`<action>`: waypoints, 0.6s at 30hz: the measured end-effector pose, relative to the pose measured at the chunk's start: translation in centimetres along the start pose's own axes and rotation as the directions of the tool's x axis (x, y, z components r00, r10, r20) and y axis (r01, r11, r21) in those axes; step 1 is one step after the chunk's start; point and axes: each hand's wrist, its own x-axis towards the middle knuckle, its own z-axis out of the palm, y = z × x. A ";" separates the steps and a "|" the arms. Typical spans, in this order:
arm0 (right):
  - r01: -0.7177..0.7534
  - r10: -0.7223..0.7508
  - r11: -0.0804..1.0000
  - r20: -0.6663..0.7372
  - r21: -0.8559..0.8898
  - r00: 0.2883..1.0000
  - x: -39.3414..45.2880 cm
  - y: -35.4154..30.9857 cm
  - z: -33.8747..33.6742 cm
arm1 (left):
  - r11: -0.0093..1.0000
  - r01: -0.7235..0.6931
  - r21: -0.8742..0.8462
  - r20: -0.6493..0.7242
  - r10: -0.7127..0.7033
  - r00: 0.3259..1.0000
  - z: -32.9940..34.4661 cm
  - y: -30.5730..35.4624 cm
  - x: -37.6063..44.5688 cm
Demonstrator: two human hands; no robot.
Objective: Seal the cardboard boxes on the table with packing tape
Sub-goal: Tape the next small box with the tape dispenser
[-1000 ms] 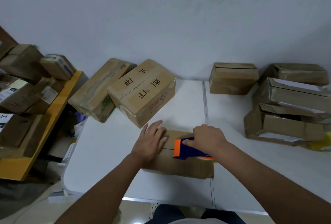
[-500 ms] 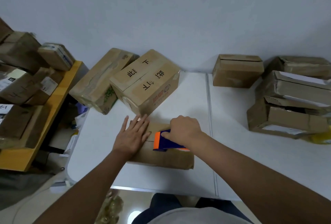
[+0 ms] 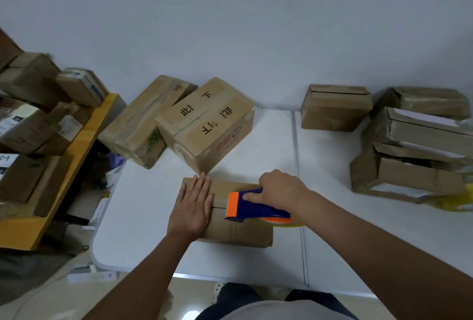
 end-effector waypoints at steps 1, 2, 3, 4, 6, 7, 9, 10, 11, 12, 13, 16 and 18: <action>-0.009 0.009 1.000 -0.001 0.003 1.000 -0.4 1.2 0.1 | 1.000 0.000 0.002 -0.003 0.000 1.000 0.0 0.0 0.0; -0.027 0.027 1.000 -0.002 0.010 1.000 -0.8 2.6 0.2 | 1.000 0.003 0.004 0.005 -0.003 1.000 -0.1 0.0 0.0; -0.050 0.050 0.998 -0.003 0.024 0.999 -1.0 4.1 0.5 | 1.000 0.006 0.010 0.014 -0.006 1.000 -0.1 0.1 0.0; -0.070 0.071 0.997 -0.007 0.041 0.997 -1.2 5.5 1.0 | 1.000 0.008 0.019 0.020 -0.009 1.000 -0.2 0.1 0.1; -0.084 0.086 0.994 -0.033 0.065 0.996 -1.3 7.7 2.0 | 0.999 0.016 0.037 0.040 -0.018 0.999 -0.1 0.3 0.1; -0.076 0.080 0.994 -0.049 0.079 0.996 -1.2 8.4 2.5 | 0.999 0.015 0.051 0.043 -0.017 0.999 -0.1 0.3 0.2; -0.048 0.057 0.992 -0.069 0.119 0.996 -1.0 9.3 3.1 | 0.996 0.015 0.084 0.035 -0.018 0.999 -0.3 0.4 0.3; -0.034 0.045 0.989 -0.072 0.142 0.996 -0.9 9.6 3.3 | 0.995 0.018 0.102 0.034 -0.022 0.999 -0.5 0.4 0.3; -0.022 0.034 0.986 -0.070 0.162 0.997 -0.8 9.9 3.5 | 0.993 0.021 0.119 0.033 -0.025 0.999 -0.7 0.6 0.3; -0.012 0.025 0.984 -0.067 0.180 0.997 -0.7 10.2 3.7 | 0.991 0.017 0.132 0.027 -0.021 0.999 -0.8 1.0 0.4; -0.006 0.019 0.981 -0.064 0.194 0.998 -0.6 10.5 3.8 | 0.992 0.007 0.127 0.027 -0.010 1.000 -0.7 1.6 0.5; 0.012 -0.002 0.975 -0.046 0.221 0.999 -0.3 10.9 4.0 | 0.994 -0.075 0.077 0.103 0.067 0.992 0.6 3.7 0.3; 0.027 -0.017 0.974 -0.044 0.223 0.999 -0.1 10.8 4.1 | 0.994 -0.077 0.080 0.145 0.065 0.987 1.4 3.9 -0.1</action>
